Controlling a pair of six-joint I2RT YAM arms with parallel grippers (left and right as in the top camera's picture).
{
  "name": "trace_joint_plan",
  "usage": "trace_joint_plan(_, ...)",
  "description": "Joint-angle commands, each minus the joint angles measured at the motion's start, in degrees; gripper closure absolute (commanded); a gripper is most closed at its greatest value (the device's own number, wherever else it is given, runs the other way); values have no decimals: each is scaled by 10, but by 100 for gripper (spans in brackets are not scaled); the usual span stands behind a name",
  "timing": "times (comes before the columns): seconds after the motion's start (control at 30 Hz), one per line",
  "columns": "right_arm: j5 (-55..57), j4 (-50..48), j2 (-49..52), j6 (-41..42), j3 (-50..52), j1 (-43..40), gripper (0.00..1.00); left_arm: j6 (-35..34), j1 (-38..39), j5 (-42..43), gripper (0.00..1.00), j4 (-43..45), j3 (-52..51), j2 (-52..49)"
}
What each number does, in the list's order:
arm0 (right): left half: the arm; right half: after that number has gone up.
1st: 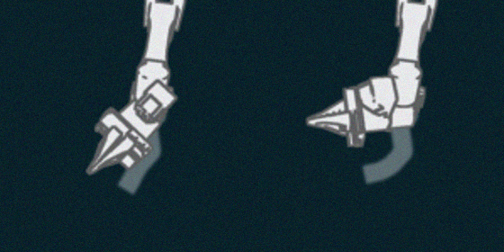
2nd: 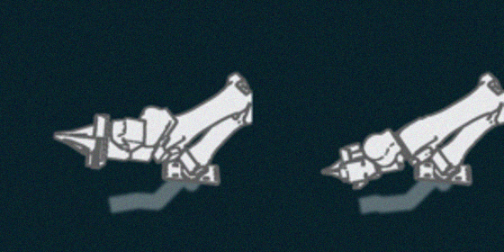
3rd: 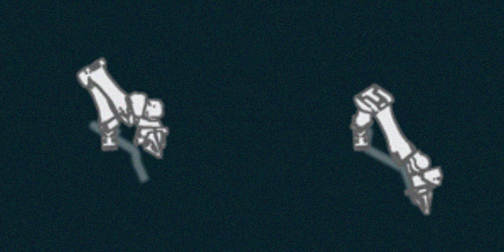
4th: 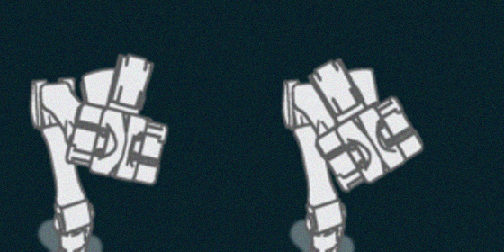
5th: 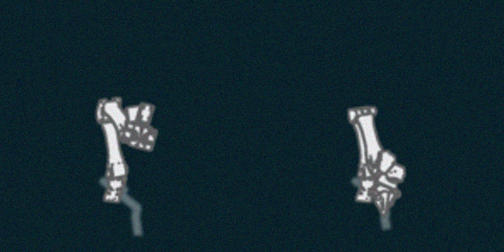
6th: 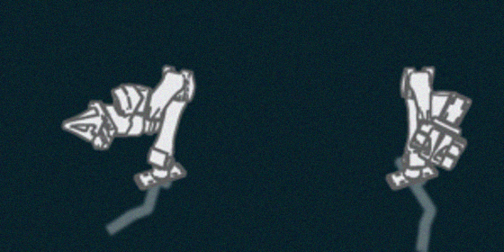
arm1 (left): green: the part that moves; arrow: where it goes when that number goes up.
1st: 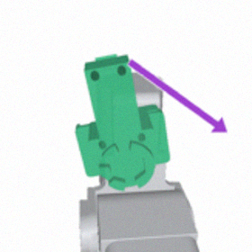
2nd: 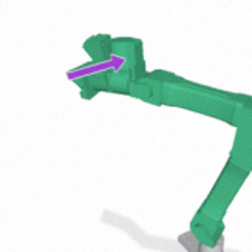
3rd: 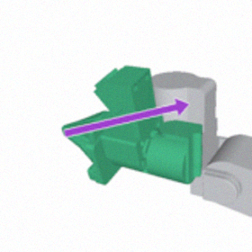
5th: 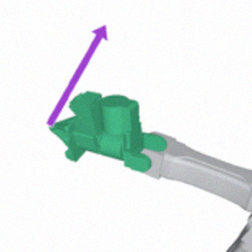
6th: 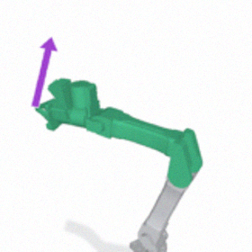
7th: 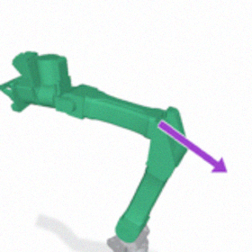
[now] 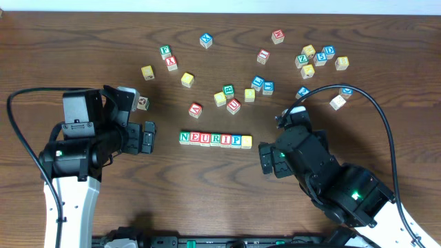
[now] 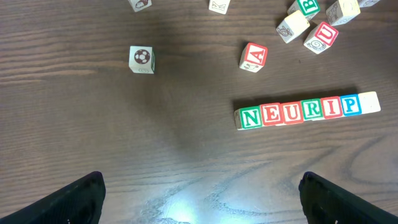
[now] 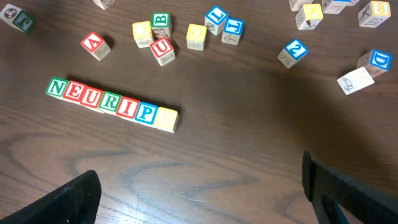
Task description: Spell out NEURIPS
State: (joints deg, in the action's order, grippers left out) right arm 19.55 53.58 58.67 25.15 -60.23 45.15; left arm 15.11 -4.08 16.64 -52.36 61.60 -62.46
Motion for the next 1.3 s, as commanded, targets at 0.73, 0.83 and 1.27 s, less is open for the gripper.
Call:
trace_joint_plan(0.73, 13, 2, -1, -6, -8, 3, 1, 6, 11, 7, 2, -17, -2, 53)
trace_joint_plan(0.83, 13, 2, -1, -6, -8, 3, 1, 5, 41, 7, 2, -16, -35, 115)
trace_joint_plan(1.27, 13, 2, 7, -6, -8, 3, 1, -2, 94, 20, 2, 202, -268, 451)
